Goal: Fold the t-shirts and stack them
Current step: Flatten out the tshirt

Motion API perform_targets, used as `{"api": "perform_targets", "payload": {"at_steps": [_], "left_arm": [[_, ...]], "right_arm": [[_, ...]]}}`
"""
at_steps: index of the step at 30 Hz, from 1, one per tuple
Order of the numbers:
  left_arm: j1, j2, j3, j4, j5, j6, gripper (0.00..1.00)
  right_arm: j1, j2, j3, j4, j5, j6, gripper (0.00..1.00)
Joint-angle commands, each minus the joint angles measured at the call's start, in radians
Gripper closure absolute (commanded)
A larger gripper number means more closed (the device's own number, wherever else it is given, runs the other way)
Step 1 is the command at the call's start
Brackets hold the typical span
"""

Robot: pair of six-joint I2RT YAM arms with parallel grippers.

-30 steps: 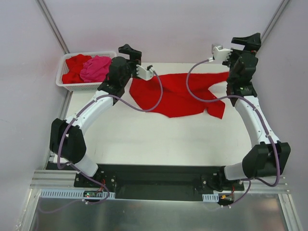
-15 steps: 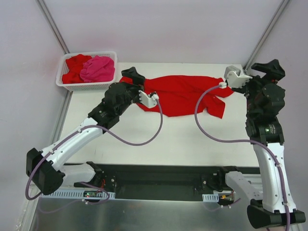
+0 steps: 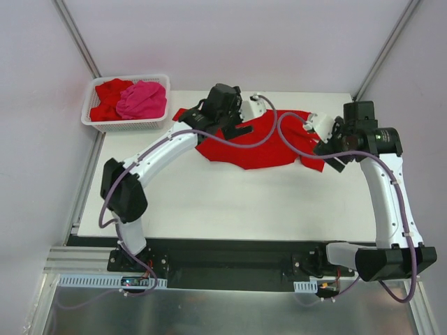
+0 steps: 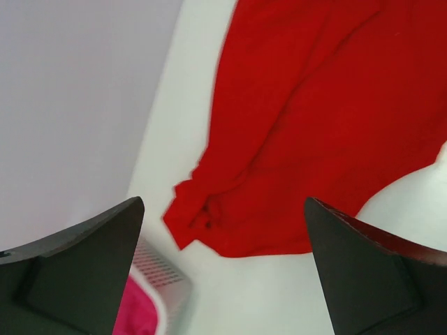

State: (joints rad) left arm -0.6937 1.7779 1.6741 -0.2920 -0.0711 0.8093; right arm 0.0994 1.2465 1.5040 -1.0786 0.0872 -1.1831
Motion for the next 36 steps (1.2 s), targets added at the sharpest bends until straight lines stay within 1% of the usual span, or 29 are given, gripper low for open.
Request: {"api": "perform_targets", "payload": {"at_steps": [1, 2, 4, 5, 6, 7, 9, 10, 12, 18, 27, 33, 36], "left_arm": [[0.000, 0.119, 0.217, -0.261, 0.160, -0.303, 0.01], [0.000, 0.164, 0.243, -0.285, 0.218, -0.330, 0.01], [0.005, 0.205, 0.311, -0.343, 0.270, -0.413, 0.02], [0.005, 0.256, 0.361, -0.361, 0.327, -0.442, 0.02], [0.014, 0.280, 0.387, -0.398, 0.349, -0.493, 0.02], [0.019, 0.329, 0.410, -0.407, 0.373, -0.518, 0.02], [0.037, 0.379, 0.479, -0.426, 0.427, -0.582, 0.03], [0.043, 0.424, 0.502, -0.444, 0.441, -0.600, 0.03], [0.049, 0.465, 0.545, -0.455, 0.452, -0.622, 0.04], [0.053, 0.540, 0.527, -0.472, 0.436, -0.587, 0.04], [0.053, 0.637, 0.587, -0.472, 0.404, -0.570, 0.05], [0.046, 0.603, 0.512, -0.475, 0.407, -0.553, 0.04], [0.031, 0.571, 0.458, -0.501, 0.323, -0.481, 0.04]], "right_arm": [[-0.006, -0.024, 0.027, -0.306, -0.147, 0.043, 0.24], [-0.006, -0.030, -0.002, -0.313, -0.149, 0.048, 0.24], [-0.010, -0.071, -0.040, -0.294, -0.139, 0.048, 0.24], [-0.012, -0.088, -0.079, -0.276, -0.109, 0.048, 0.24], [-0.012, -0.123, -0.099, -0.244, -0.096, 0.046, 0.23], [-0.015, -0.139, -0.111, -0.235, -0.093, 0.042, 0.22], [-0.018, -0.165, -0.133, -0.209, -0.046, 0.031, 0.21], [-0.018, -0.185, -0.137, -0.201, -0.024, 0.031, 0.21], [-0.021, -0.196, -0.140, -0.193, -0.007, 0.024, 0.21], [-0.033, -0.217, -0.133, -0.181, 0.037, 0.016, 0.20], [-0.038, -0.213, -0.128, -0.178, 0.032, 0.020, 0.20], [-0.038, -0.194, -0.119, -0.176, 0.034, 0.020, 0.20], [-0.040, -0.182, -0.104, -0.176, 0.034, 0.017, 0.20]]}}
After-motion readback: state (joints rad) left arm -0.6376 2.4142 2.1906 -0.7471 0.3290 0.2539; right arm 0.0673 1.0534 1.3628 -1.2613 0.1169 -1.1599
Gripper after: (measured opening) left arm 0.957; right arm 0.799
